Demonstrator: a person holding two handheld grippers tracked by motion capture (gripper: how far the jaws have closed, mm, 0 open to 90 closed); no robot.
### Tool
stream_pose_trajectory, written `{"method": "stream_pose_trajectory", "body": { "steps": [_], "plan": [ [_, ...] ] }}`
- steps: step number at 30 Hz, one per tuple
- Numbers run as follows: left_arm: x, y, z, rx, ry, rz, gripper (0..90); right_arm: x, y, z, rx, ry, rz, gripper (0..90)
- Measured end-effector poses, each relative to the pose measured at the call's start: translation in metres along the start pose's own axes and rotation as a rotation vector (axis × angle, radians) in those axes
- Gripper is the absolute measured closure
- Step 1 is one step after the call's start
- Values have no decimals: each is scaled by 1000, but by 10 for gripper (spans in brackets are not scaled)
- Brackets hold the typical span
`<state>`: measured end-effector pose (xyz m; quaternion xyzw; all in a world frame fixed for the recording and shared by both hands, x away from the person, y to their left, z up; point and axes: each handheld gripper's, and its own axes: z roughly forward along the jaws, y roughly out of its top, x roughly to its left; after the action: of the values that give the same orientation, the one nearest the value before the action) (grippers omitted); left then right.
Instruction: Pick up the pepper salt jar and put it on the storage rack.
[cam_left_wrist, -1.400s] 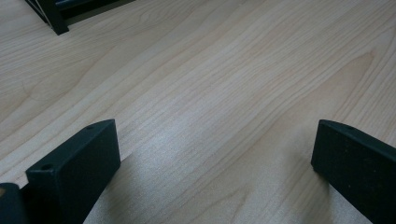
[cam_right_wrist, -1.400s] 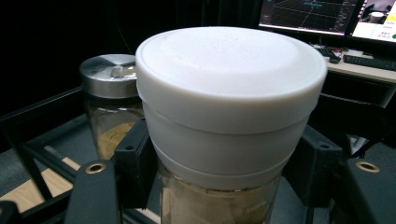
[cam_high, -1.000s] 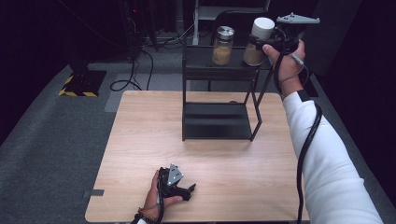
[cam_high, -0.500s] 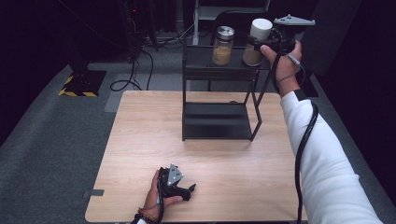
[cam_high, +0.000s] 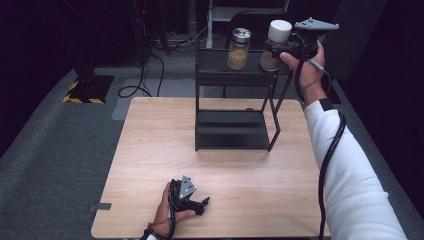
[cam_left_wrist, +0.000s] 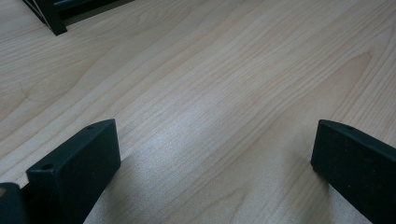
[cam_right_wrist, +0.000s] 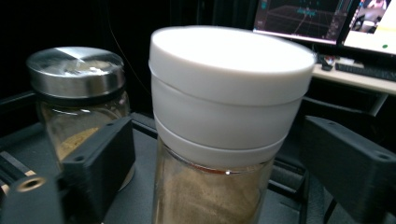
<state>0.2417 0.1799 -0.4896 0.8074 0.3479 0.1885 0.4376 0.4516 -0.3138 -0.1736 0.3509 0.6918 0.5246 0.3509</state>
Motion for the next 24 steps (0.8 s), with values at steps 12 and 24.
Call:
{"method": "stream_pose_trajectory", "body": {
  "steps": [12,24],
  "plan": [
    [0,0,0,0,0,0,12,-6,-19,-44,-97,20,-3,40],
    [0,0,0,0,0,0,12,4,-52,-96,-140,53,-18,40]
  ]
}}
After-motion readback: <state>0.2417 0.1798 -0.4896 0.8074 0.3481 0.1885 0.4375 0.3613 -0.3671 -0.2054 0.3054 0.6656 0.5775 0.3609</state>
